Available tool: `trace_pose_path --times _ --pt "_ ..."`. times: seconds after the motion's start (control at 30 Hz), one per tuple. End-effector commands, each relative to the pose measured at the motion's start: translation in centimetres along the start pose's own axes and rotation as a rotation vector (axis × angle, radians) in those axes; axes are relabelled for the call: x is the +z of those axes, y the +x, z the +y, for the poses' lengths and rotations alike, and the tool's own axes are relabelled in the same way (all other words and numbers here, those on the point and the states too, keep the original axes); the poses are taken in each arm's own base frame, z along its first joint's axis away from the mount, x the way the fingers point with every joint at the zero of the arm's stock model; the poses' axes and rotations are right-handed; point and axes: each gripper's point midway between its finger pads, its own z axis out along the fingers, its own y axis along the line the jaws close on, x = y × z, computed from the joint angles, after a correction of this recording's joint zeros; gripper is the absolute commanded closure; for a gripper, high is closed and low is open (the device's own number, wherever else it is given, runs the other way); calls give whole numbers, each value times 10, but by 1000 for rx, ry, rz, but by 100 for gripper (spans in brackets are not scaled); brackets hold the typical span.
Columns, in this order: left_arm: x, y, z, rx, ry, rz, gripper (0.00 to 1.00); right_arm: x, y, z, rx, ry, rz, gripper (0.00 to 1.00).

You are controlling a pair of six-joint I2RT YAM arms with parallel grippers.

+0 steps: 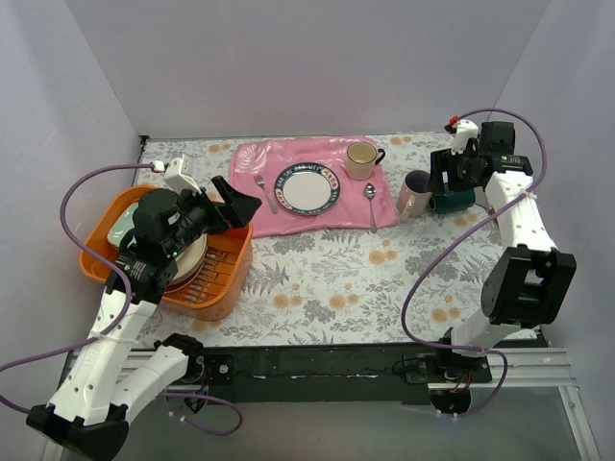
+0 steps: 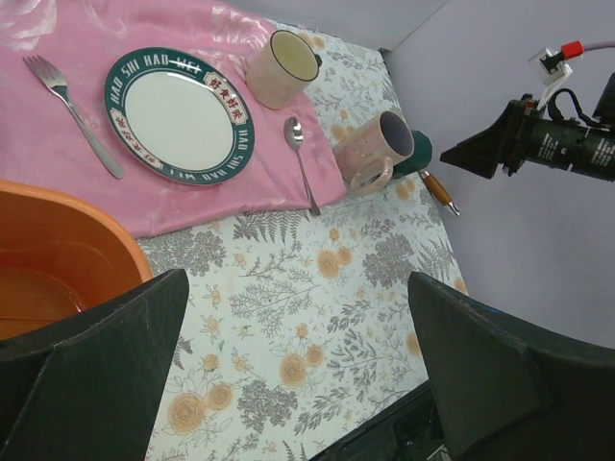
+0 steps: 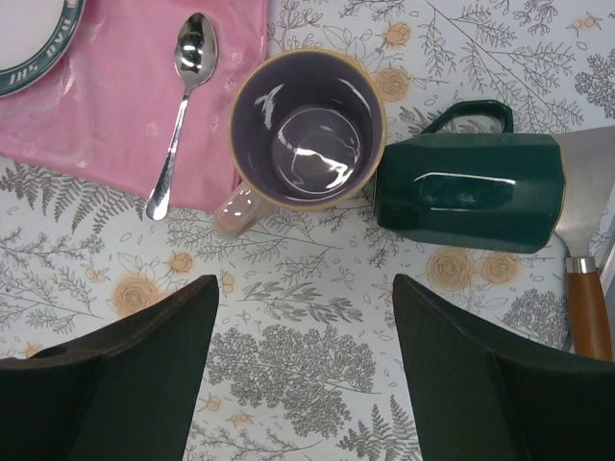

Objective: Place the mixed dishes into the plastic bin
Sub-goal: Pick up the cup at the center of the board.

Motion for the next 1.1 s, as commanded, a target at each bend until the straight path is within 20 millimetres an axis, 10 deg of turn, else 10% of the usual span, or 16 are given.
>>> trace_pose_path --times 0.0,0.6,1.07 --pt "-4 2 -4 -17 29 -2 2 18 -24 -18 73 28 -8 25" --pt "-4 8 -8 -41 59 12 2 86 -14 -35 111 -4 92 57" --pt "0 9 -21 -69 137 22 2 93 4 -28 116 -12 127 99"
